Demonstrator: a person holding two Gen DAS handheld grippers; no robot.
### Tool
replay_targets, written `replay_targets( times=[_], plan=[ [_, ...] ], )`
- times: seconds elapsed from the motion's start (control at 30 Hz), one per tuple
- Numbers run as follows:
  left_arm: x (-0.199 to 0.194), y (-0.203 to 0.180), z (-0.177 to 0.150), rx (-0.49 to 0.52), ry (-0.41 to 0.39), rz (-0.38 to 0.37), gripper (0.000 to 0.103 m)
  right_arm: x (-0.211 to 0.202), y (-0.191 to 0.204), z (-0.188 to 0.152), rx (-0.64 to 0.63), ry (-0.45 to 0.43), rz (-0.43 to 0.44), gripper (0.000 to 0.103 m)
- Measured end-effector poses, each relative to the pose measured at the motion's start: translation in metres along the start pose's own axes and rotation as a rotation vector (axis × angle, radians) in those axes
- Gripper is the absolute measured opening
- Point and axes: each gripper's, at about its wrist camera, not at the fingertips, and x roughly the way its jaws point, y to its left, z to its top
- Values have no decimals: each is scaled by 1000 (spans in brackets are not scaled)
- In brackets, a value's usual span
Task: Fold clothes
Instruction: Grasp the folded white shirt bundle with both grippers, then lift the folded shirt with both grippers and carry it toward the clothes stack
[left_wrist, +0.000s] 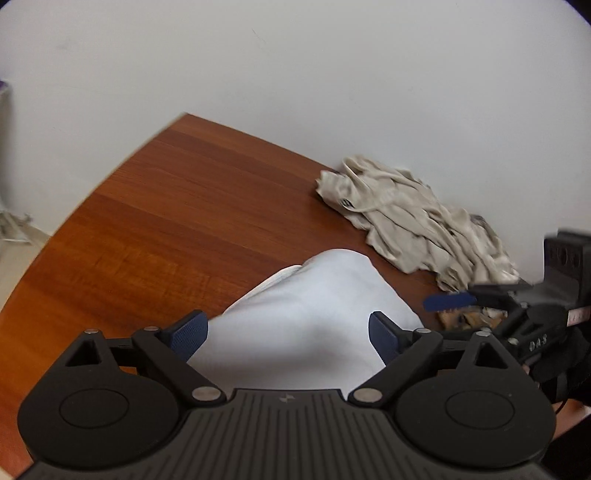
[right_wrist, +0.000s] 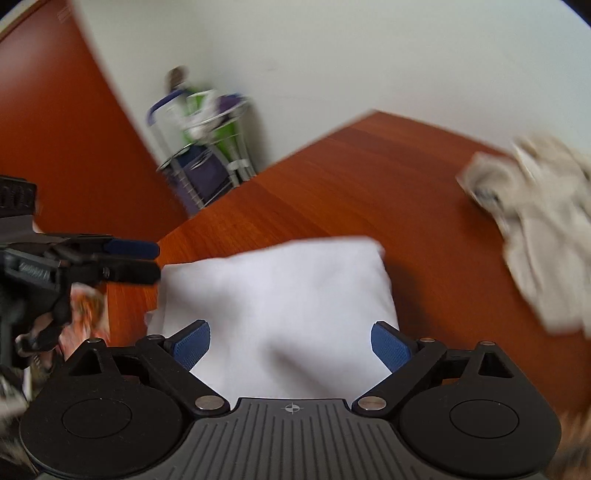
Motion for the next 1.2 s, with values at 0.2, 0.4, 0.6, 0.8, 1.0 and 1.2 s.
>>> replay_targets(
  times=[0.2,0.4,0.6,0.8,1.0,1.2],
  plan=[
    [29,26,32,5,131,-84,97,-19,-14,-28,235,-24,-44,96],
    [58,33,59,77,263,-139,97,-22,-20,-59,391,-70,-69,97],
    [89,33,70,199,408,-162,97,-9,-15,-85,556,-100,-63,97],
    [114,31,80,250,475,-210,98,-19,-3,-98,669,-157,-77,97],
    [150,20,82,327,596,-290,98,-29,12,-108,719,-207,-142,98],
    [184,12,86,434,731,-350,99,-25,30,-118,772,-250,-225,98]
  ],
)
